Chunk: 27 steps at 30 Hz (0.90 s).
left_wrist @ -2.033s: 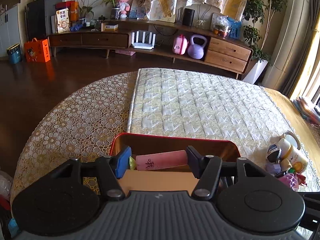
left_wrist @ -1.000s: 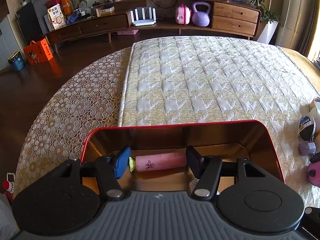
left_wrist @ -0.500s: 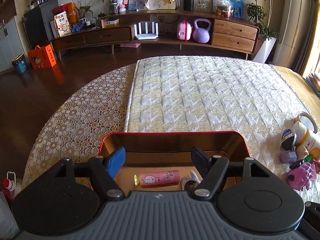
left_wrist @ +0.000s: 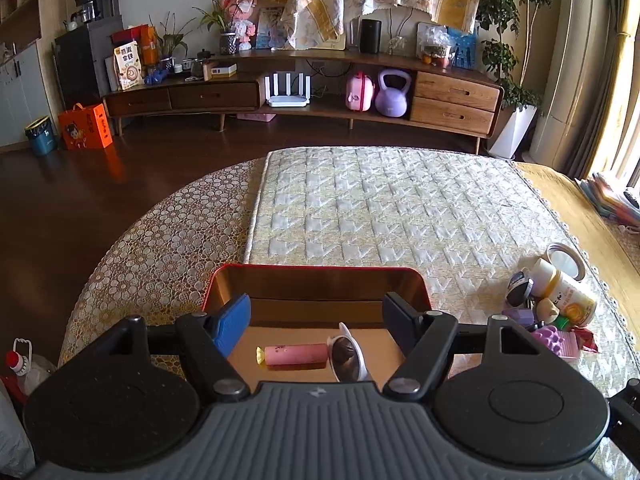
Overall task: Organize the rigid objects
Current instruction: 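Open the left gripper to drop the pink stick while the right releases the sunglasses into the tin, then withdraw both grippers from the tin back toward the toy pile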
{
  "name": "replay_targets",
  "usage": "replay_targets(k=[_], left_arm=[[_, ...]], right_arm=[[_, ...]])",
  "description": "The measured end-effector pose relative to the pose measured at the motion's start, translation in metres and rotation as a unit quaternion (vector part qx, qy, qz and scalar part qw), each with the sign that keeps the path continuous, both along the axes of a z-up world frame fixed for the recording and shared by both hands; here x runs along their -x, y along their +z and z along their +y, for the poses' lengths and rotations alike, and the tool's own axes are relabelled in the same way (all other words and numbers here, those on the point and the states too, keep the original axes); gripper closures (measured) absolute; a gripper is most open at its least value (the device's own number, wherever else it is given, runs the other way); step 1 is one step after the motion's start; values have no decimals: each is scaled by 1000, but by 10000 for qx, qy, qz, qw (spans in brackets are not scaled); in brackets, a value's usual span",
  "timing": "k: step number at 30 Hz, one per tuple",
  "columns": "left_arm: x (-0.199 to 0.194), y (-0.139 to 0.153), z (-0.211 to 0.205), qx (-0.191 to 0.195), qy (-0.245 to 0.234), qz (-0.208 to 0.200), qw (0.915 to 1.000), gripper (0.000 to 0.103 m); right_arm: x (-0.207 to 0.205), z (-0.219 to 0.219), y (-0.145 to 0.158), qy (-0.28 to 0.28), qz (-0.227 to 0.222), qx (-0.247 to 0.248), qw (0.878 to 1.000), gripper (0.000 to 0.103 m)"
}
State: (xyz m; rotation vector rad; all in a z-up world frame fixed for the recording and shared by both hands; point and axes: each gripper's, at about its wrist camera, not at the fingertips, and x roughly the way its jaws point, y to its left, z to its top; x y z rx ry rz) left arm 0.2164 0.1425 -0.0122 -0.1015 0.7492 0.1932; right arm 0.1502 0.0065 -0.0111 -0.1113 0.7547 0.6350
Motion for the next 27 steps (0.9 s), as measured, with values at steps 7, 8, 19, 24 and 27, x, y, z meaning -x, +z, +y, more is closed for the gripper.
replay_targets(k=[7,8,19,24,27], left_arm=[[19,6,-19,134,-72,-124,9998,30],[22,7,-22,160,-90,-141,9997,29],[51,9,-60,250,-328,-382,9984,21],[64,3,-78,217,-257,-523,9981,19],[69,-3,-89,231,-315,-557,9977,16]], right_arm=[[10,-31,6,-253,6,-95,9996,28],[11,-35,6,-279,5,-105,9996,27],[27,-87,8,-527,-110,-285,9981,8],[34,-121,9,-697,-249,-381,9965,0],[36,-141,7,-823,-298,-367,9955,0]])
